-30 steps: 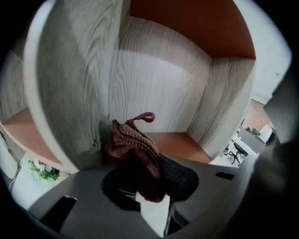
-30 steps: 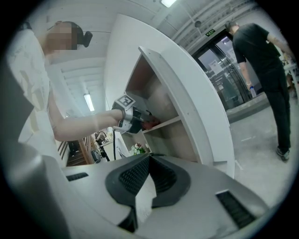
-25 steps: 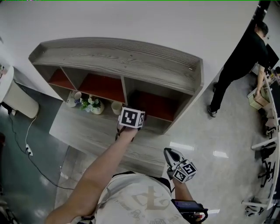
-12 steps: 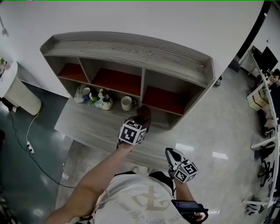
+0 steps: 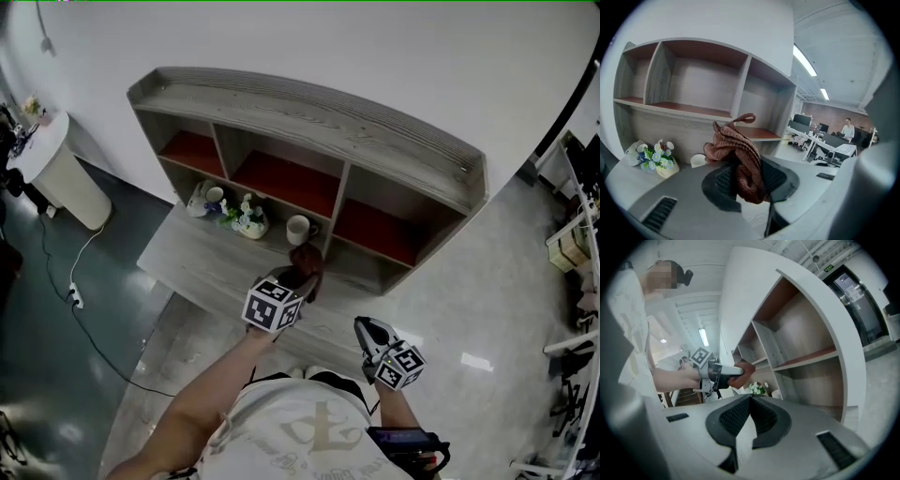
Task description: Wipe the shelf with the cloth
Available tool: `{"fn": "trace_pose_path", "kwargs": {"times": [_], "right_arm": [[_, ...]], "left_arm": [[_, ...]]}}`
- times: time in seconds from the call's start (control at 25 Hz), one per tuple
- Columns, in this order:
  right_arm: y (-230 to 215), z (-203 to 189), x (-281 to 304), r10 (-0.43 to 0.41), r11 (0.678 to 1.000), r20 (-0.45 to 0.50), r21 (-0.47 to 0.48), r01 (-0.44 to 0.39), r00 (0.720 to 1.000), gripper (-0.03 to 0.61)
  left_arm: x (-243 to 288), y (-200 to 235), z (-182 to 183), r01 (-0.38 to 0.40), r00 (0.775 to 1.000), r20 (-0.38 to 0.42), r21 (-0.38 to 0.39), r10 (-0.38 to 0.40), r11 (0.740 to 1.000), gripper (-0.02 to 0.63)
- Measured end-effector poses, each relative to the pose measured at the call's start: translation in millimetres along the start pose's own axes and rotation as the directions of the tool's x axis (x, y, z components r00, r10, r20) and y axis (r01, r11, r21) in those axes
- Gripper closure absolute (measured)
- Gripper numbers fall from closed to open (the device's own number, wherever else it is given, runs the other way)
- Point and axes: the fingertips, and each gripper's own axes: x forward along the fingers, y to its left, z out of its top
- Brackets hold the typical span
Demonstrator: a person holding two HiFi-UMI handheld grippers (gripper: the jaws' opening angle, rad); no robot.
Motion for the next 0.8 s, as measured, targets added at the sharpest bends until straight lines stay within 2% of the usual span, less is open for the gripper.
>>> {"fn": "trace_pose_path", "kwargs": {"times": [0.32,0.56,0.8], "right_arm": [[-12.2,18.7,29.9,0.137,0.99,-0.014,-0.019,-0.137,0.99,0.574],[-30.5,29.2,39.4,0.196,0.98,-0.013,-0.026,-0.197,0.98,0.574],[-30.5,30.1,44.8,0.238,0.971,-0.004,-0.017,-0.238,0.971,0.574]], "left_arm": [[-10.4,24.2,21.0,-0.093,0.994,0.057,-0.033,0.095,0.995,0.511],[-12.2,28.7,43.2,-0.138,0.985,0.097,-0.046,0.142,0.989,0.511],[-14.6,42.6,72.4,-0.173,0.976,0.133,-0.013,0.173,0.985,0.511]]}}
